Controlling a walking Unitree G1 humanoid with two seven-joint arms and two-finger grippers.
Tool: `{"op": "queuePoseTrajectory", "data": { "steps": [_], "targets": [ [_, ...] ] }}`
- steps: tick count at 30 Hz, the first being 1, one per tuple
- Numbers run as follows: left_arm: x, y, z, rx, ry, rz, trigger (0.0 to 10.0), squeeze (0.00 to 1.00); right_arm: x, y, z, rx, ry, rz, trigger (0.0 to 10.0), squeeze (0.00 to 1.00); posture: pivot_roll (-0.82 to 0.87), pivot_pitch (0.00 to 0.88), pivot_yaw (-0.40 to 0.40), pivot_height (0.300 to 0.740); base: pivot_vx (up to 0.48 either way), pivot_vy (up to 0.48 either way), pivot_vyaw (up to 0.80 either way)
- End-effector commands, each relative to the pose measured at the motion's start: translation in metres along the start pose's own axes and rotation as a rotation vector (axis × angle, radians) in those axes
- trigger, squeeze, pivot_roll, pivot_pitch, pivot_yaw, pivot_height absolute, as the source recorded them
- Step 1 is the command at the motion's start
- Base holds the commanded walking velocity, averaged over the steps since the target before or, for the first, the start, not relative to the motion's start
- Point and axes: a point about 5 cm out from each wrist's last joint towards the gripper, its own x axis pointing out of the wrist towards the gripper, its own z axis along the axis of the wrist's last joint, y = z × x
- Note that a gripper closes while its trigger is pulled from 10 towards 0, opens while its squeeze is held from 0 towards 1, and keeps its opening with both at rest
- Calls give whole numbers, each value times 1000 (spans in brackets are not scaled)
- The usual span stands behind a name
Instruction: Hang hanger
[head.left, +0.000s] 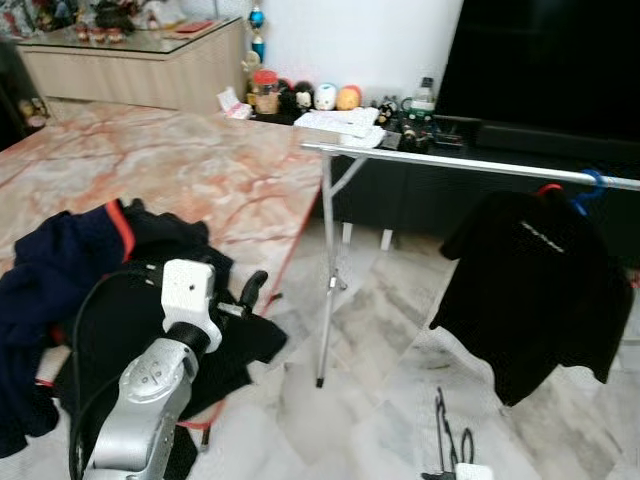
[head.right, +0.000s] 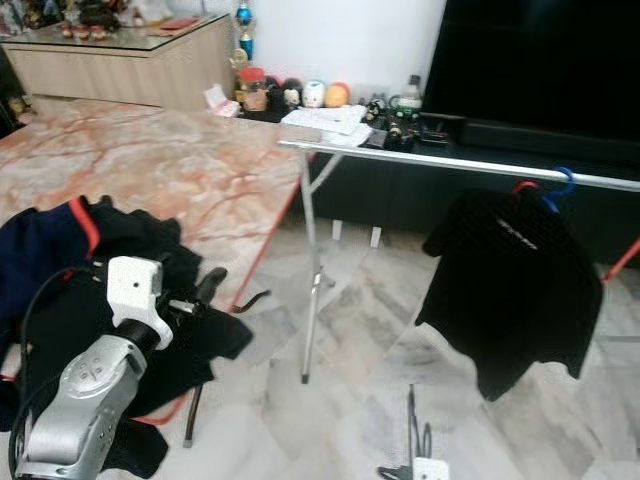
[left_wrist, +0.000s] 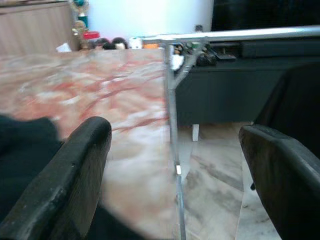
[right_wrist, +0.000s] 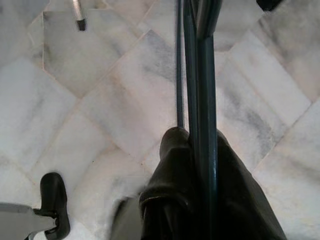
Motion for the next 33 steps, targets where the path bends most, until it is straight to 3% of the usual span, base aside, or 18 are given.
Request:
{"op": "queuePoseTrajectory", "data": {
  "steps": [1,13,30,33],
  "targets": [
    [3,-8,1,4,-6,-24,10000,0,-1,-10,-6,14,14,-25,10000,0,91,62,45,740,0,-465,-800],
    [6,-11,-2,-3,2,-26,10000,0,-1,-8,-4,5,12,-7,10000,0,82,50,45,740,0,-424,-67],
    [5,-15,-15,-16,48,-60,10000,0,-1,-7,-4,-16,13,22,10000,0,66,7,52,740,0,0,0],
    [3,-17,-21,11,82,-123,10000,0,-1,-6,-4,-5,11,30,10000,0,70,7,51,740,0,0,0]
  ]
}}
